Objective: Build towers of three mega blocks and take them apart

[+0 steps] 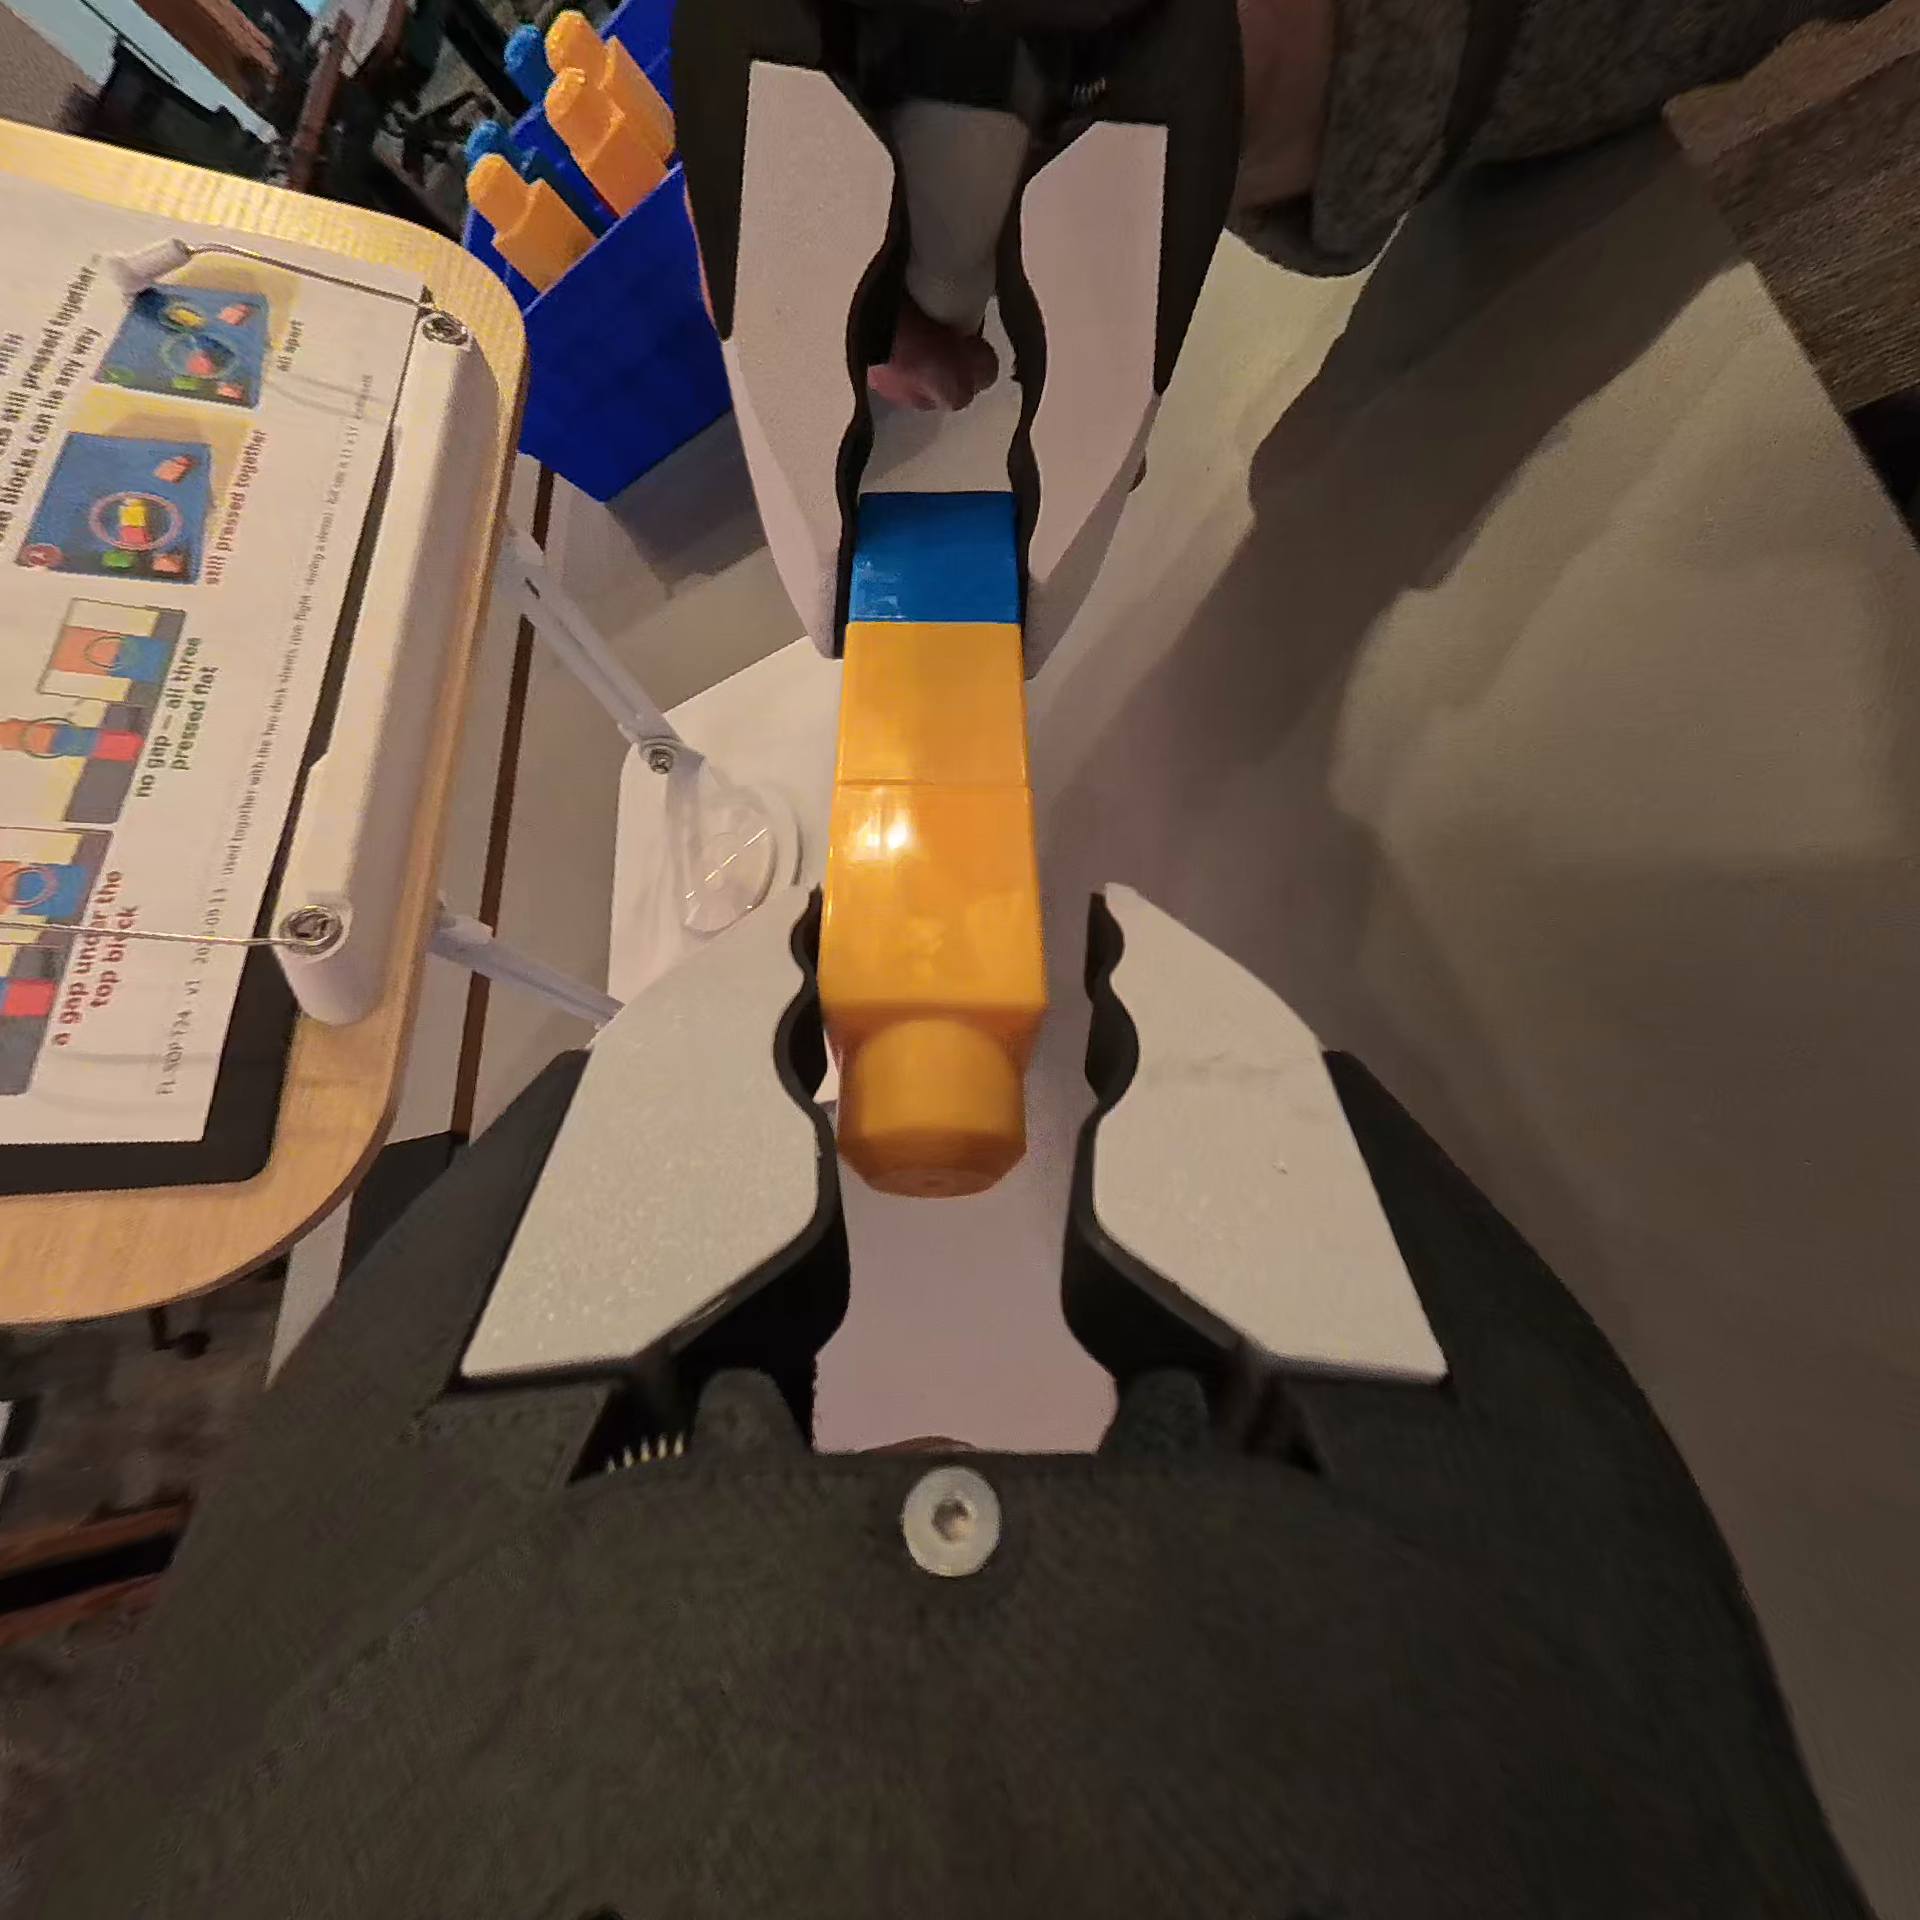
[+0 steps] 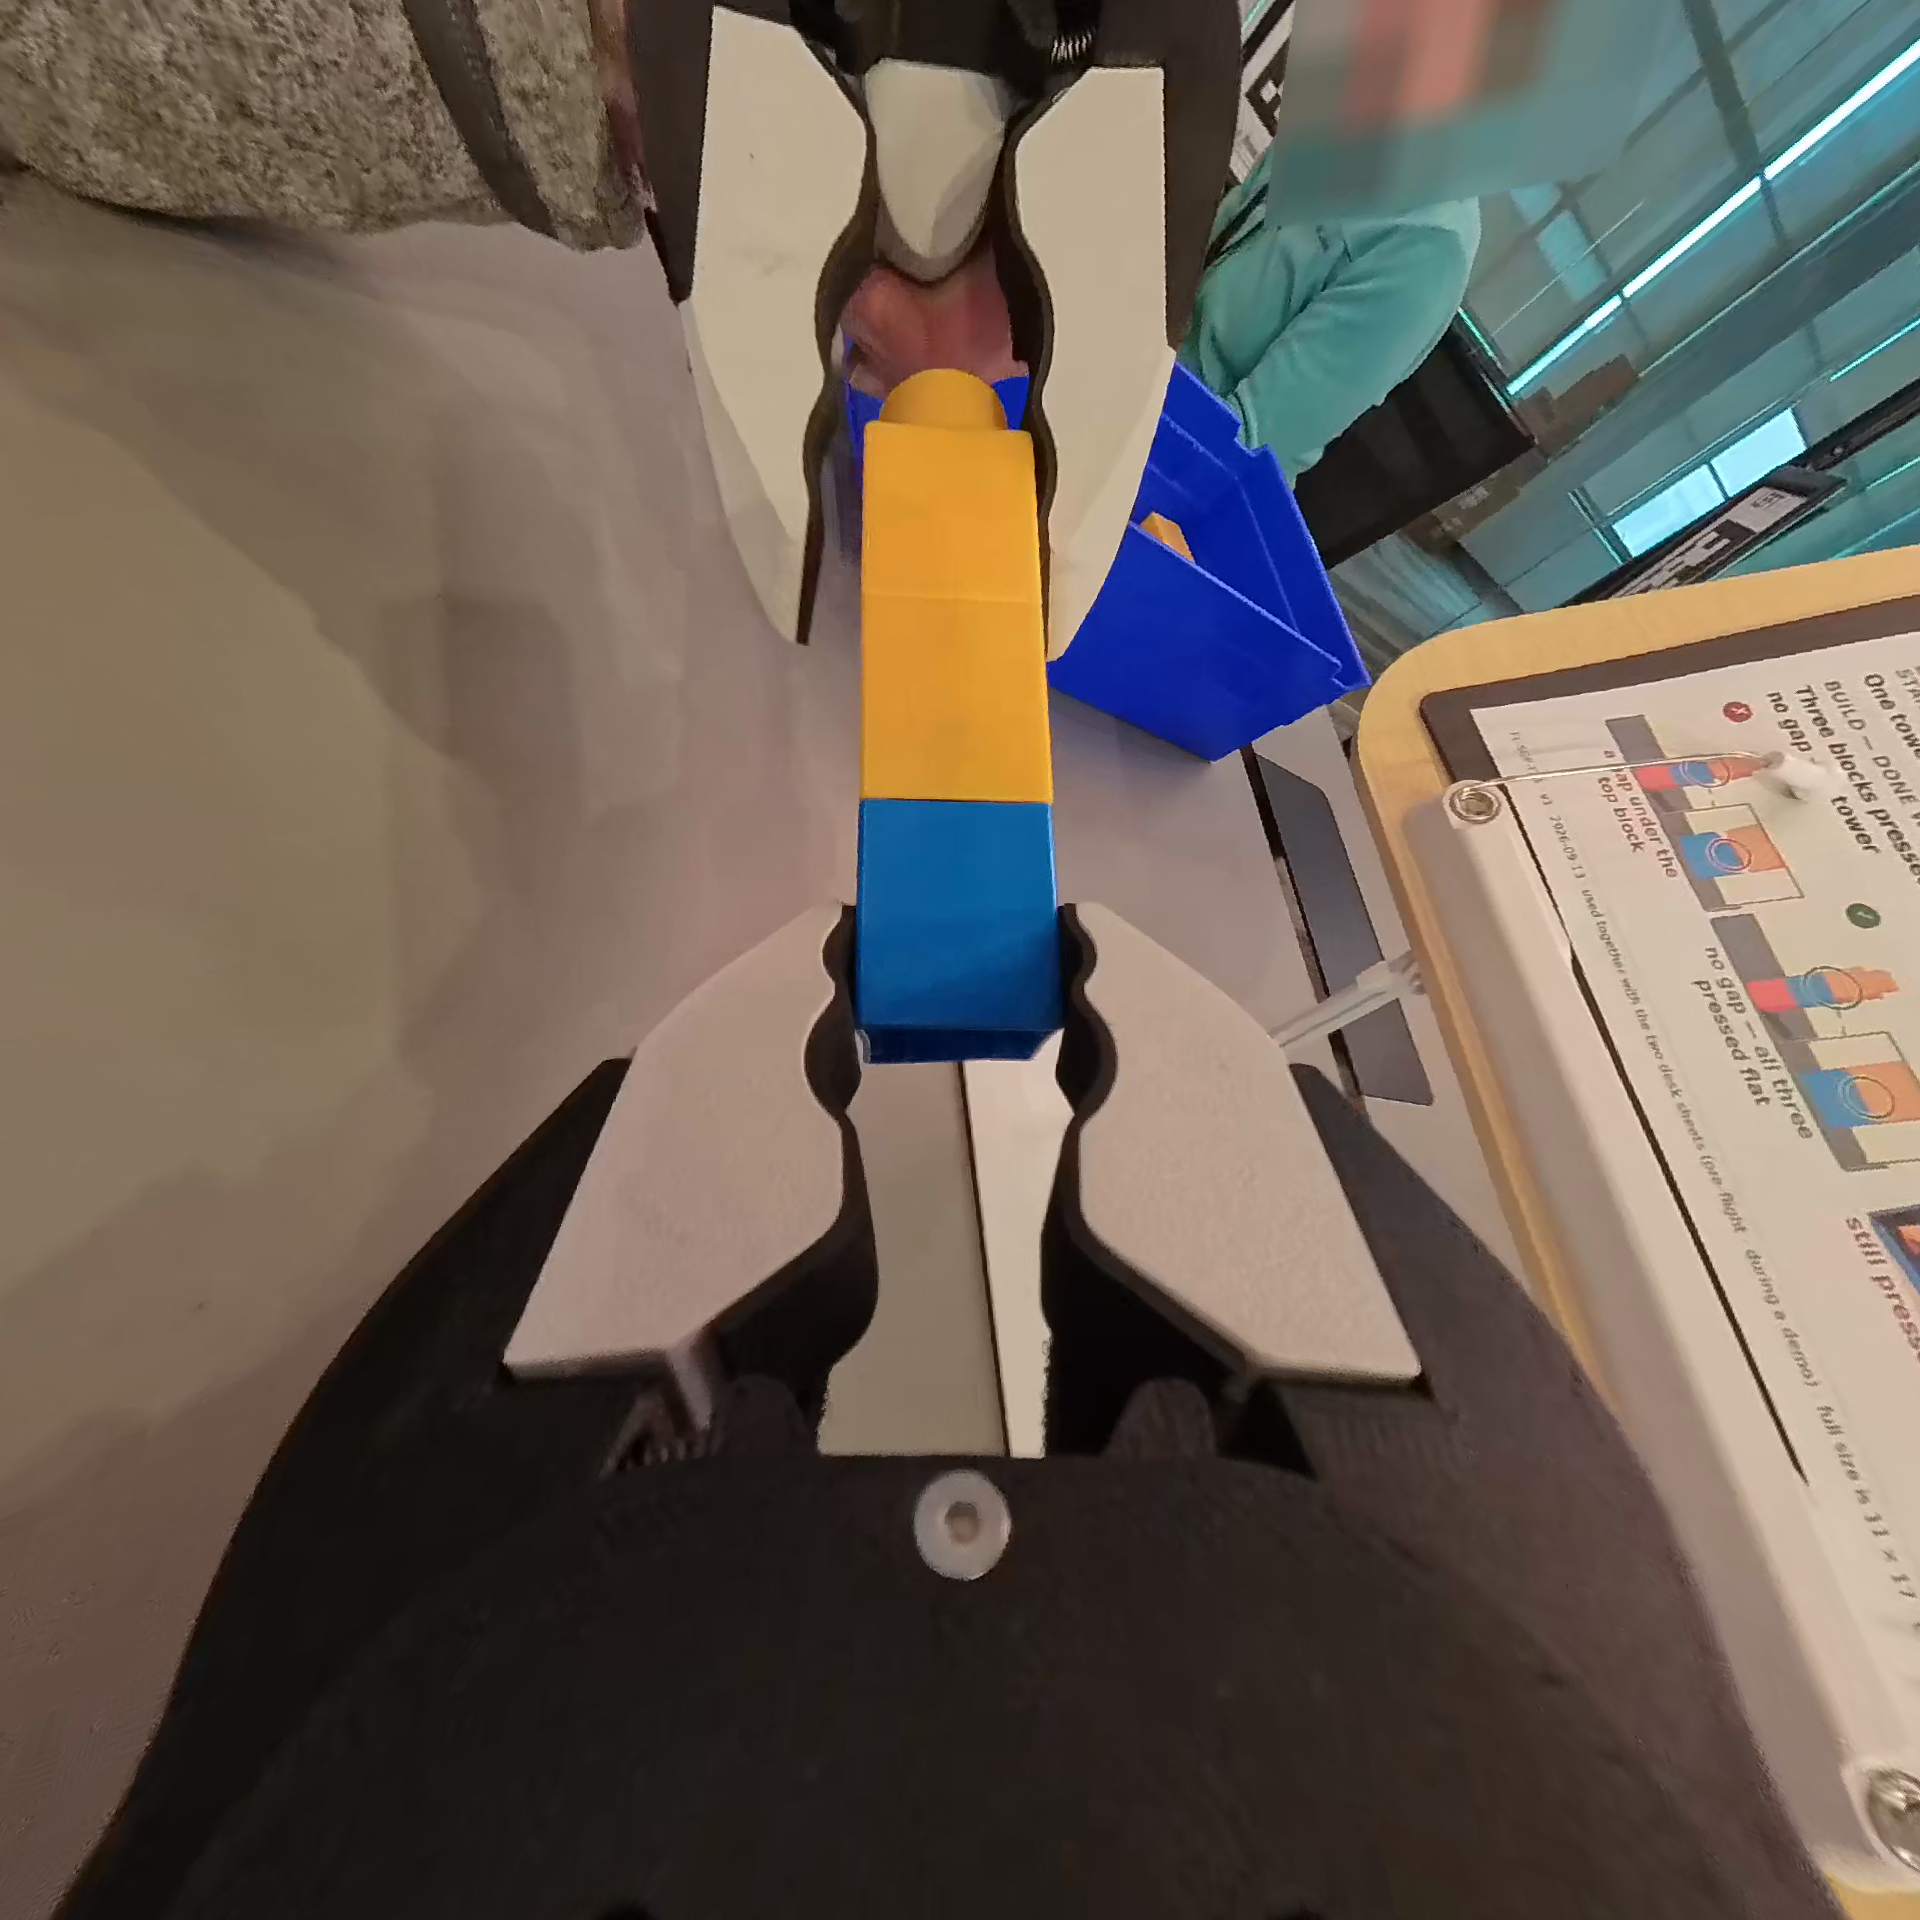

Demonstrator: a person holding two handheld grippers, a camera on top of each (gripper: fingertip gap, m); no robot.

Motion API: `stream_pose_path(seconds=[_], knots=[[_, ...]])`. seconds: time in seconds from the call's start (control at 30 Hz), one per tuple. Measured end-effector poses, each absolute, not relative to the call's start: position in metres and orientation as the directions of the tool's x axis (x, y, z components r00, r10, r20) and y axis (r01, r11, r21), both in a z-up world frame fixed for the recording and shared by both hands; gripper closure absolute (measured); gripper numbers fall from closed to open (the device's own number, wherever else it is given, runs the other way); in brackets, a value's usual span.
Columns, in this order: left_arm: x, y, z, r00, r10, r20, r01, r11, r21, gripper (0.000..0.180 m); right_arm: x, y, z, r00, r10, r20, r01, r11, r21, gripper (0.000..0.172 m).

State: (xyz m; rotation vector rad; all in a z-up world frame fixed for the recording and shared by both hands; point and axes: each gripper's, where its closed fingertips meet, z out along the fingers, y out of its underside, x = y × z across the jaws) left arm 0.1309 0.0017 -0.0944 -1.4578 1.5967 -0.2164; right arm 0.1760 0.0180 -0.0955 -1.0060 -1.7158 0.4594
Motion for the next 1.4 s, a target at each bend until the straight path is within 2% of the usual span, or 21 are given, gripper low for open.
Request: stream_pose_path(seconds=[0.03, 0.1, 0.17, 0.27, 0.3, 0.37, 0.6, 0.67, 0.7, 0.77, 0.93, 1.17, 1.3, 1.4], knots=[[0.13, 0.001, -0.095, 0.134, -0.86, -0.492, -0.687, 0.277, -0.671, 0.133, 0.176, 0.018, -0.096, -0.101, 0.809, 0.579, 0.395, 0.567, -0.723, 0.135], [0.127, 0.001, -0.094, 0.134, -0.857, -0.498, -0.685, 0.282, -0.671, 0.144, 0.174, 0.016, -0.099, -0.111, 0.813, 0.571, 0.393, 0.564, -0.726, 0.135], [0.126, 0.001, -0.094, 0.142, -0.864, -0.484, -0.682, 0.269, -0.68, 0.144, 0.172, 0.015, -0.099, -0.109, 0.827, 0.552, 0.382, 0.547, -0.745, 0.135], [0.127, 0.004, -0.097, 0.139, -0.846, -0.514, -0.726, 0.266, -0.635, 0.144, 0.173, 0.019, -0.106, -0.13, 0.85, 0.511, 0.415, 0.515, -0.75, 0.135], [0.126, 0.006, -0.1, 0.137, -0.834, -0.534, -0.749, 0.266, -0.606, 0.144, 0.174, 0.02, -0.108, -0.133, 0.856, 0.499, 0.428, 0.504, -0.75, 0.132], [0.121, 0.01, -0.109, 0.133, -0.833, -0.536, -0.802, 0.227, -0.552, 0.145, 0.177, 0.023, -0.109, -0.121, 0.859, 0.498, 0.464, 0.492, -0.736, 0.114], [0.133, 0.008, -0.128, 0.085, -0.848, -0.523, -0.869, 0.193, -0.455, 0.145, 0.158, 0.014, -0.13, -0.174, 0.814, 0.554, 0.578, 0.54, -0.612, 0.117], [0.135, 0.007, -0.133, 0.074, -0.855, -0.514, -0.881, 0.185, -0.434, 0.145, 0.152, 0.007, -0.132, -0.196, 0.816, 0.543, 0.571, 0.546, -0.614, 0.124], [0.136, 0.006, -0.134, 0.067, -0.855, -0.514, -0.887, 0.185, -0.424, 0.145, 0.15, 0.005, -0.134, -0.211, 0.822, 0.529, 0.573, 0.542, -0.615, 0.134], [0.137, 0.007, -0.135, 0.071, -0.857, -0.511, -0.887, 0.18, -0.425, 0.145, 0.15, 0.007, -0.135, -0.201, 0.827, 0.525, 0.581, 0.533, -0.616, 0.137], [0.141, 0.008, -0.12, 0.112, -0.845, -0.524, -0.841, 0.2, -0.503, 0.144, 0.152, 0.007, -0.123, -0.171, 0.855, 0.489, 0.517, 0.501, -0.694, 0.137], [0.138, 0.014, -0.086, 0.262, -0.9, -0.349, -0.594, 0.134, -0.793, 0.135, 0.161, 0.012, -0.091, -0.095, 0.945, 0.312, 0.327, 0.325, -0.887, 0.137], [0.146, 0.015, -0.069, 0.281, -0.939, -0.197, -0.361, 0.087, -0.928, 0.124, 0.172, 0.02, -0.058, -0.058, 0.985, 0.16, 0.112, 0.165, -0.98, 0.138], [0.167, 0.013, -0.066, 0.255, -0.96, -0.118, -0.227, 0.059, -0.972, 0.118, 0.177, 0.018, -0.036, -0.09, 0.993, 0.073, -0.076, 0.067, -0.995, 0.138]])
